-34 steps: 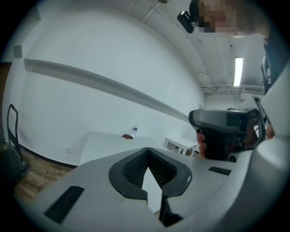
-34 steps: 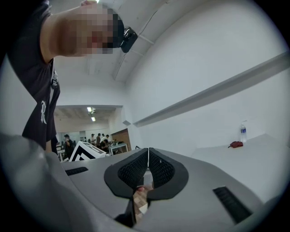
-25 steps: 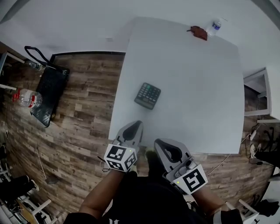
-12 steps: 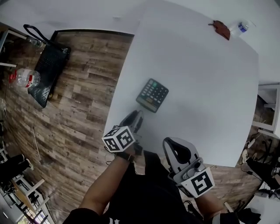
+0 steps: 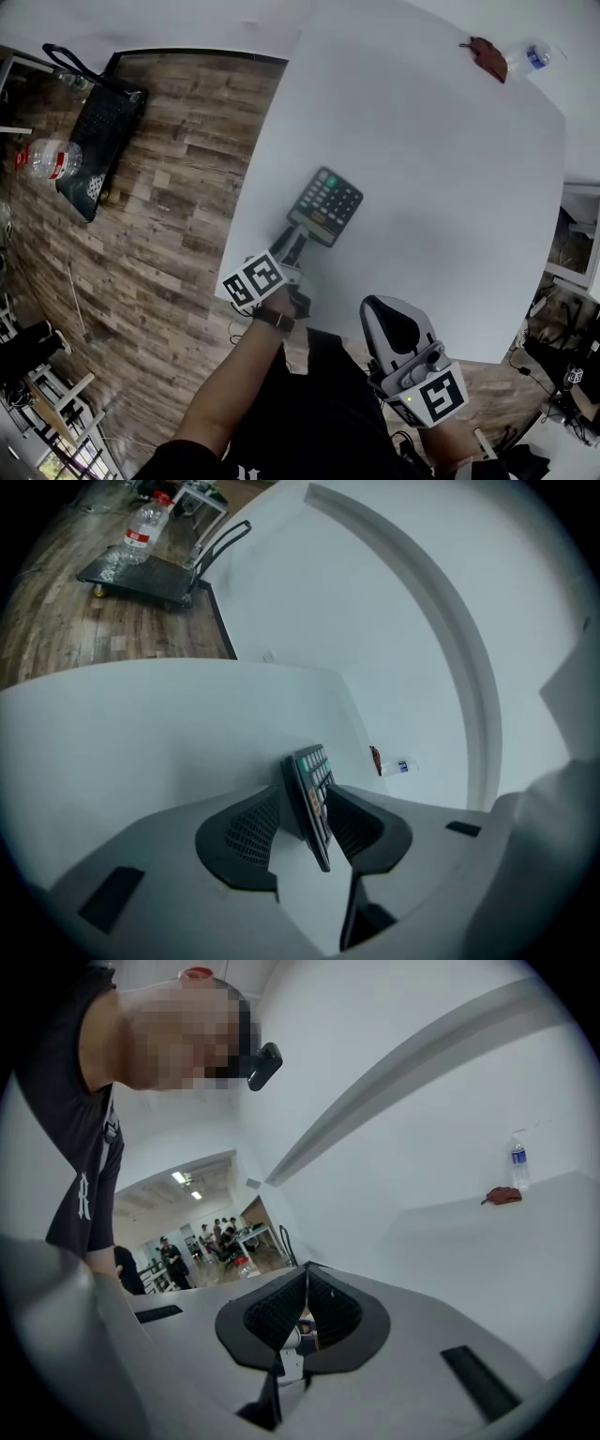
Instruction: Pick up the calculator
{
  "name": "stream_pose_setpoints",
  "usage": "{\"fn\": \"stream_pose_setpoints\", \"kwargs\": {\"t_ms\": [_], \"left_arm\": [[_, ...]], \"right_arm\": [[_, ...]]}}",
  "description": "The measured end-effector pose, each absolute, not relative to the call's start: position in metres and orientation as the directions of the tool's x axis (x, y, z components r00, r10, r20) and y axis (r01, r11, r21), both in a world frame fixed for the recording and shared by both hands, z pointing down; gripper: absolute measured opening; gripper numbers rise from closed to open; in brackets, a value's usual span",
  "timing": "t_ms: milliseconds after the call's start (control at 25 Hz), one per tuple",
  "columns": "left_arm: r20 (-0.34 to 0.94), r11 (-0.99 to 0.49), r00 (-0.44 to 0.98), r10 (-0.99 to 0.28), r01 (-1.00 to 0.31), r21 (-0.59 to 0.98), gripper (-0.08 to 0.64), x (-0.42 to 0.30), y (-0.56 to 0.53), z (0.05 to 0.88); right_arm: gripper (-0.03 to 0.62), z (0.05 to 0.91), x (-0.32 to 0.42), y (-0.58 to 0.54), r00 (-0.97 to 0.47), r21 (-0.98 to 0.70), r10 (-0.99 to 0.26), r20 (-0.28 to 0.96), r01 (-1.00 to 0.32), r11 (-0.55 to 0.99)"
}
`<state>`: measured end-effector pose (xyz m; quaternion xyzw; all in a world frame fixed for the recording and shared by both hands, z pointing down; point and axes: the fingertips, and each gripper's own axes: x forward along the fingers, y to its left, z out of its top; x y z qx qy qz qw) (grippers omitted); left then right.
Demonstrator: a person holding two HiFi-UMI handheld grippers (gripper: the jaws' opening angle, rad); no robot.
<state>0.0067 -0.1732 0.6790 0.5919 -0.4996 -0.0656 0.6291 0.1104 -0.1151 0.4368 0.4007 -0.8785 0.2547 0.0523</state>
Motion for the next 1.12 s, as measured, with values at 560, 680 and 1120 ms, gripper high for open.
{"fn": "stream_pose_setpoints", "kwargs": {"t_ms": [560,680,1120], "left_arm": [[0.519,0.335,0.497,-0.696,-0.414,0.846,0.122,0.018,-0.186,0.704],[0.493,0.334,0.497,-0.714,-0.377,0.864,0.067,0.018,-0.188,0.703],[0.404,0.227,0.516,-0.755,-0.373,0.900,0.051,0.013,-0.187,0.655]], "right_arm": [[0.015,0.450,0.127,-0.109,-0.664,-0.423,-0.672,0.329,-0.739,0.524],[0.015,0.450,0.129,-0.108,-0.663,-0.426,-0.674,0.325,-0.739,0.522],[0.015,0.459,0.133,-0.106,-0.664,-0.424,-0.663,0.345,-0.741,0.522]]}}
